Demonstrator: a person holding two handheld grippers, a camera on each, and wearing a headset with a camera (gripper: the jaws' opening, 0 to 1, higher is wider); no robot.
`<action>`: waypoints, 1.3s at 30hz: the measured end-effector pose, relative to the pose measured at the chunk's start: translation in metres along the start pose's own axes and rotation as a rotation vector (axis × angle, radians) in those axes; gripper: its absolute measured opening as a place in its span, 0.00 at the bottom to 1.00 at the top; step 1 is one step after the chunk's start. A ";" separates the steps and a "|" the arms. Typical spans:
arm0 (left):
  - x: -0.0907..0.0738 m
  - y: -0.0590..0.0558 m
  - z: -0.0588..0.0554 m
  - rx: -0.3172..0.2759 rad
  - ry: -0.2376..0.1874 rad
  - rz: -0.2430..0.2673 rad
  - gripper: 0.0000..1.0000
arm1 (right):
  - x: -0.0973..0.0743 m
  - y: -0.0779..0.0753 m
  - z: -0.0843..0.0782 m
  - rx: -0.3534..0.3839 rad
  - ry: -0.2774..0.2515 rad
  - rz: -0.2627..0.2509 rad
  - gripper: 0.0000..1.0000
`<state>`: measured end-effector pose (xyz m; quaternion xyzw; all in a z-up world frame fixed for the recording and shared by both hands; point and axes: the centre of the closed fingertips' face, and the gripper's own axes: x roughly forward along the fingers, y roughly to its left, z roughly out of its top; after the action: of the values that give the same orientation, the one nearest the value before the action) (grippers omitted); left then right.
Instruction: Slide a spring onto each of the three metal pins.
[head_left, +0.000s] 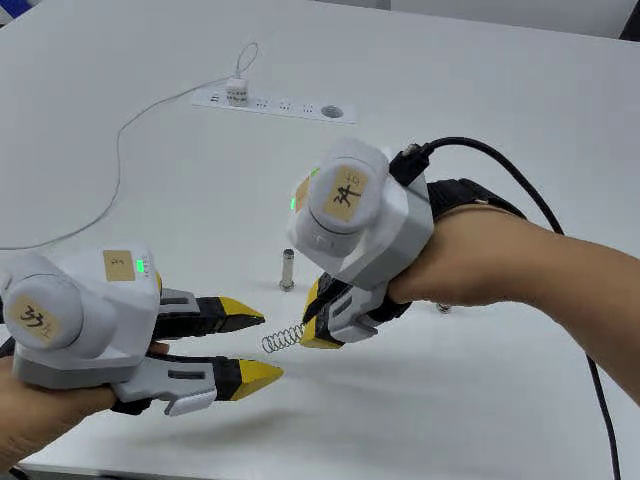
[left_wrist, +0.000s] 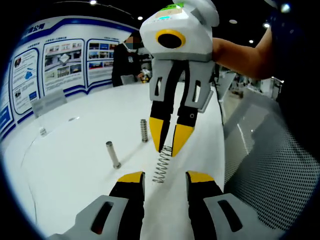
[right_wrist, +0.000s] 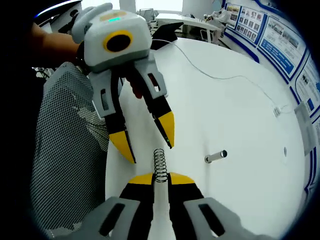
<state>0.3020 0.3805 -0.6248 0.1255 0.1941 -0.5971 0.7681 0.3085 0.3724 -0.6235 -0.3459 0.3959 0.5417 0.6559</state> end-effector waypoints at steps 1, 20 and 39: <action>0.000 0.000 0.000 0.003 0.001 -0.001 0.33 | -0.001 0.001 0.001 -0.003 -0.001 0.000 0.11; 0.000 -0.003 0.004 0.081 -0.012 -0.011 0.13 | -0.014 0.015 0.021 -0.071 -0.004 0.000 0.11; 0.003 -0.004 0.013 0.077 -0.044 -0.018 0.11 | -0.016 0.018 0.040 -0.096 -0.072 0.006 0.15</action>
<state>0.3008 0.3711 -0.6141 0.1402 0.1552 -0.6137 0.7614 0.2951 0.4037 -0.5918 -0.3563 0.3466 0.5740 0.6508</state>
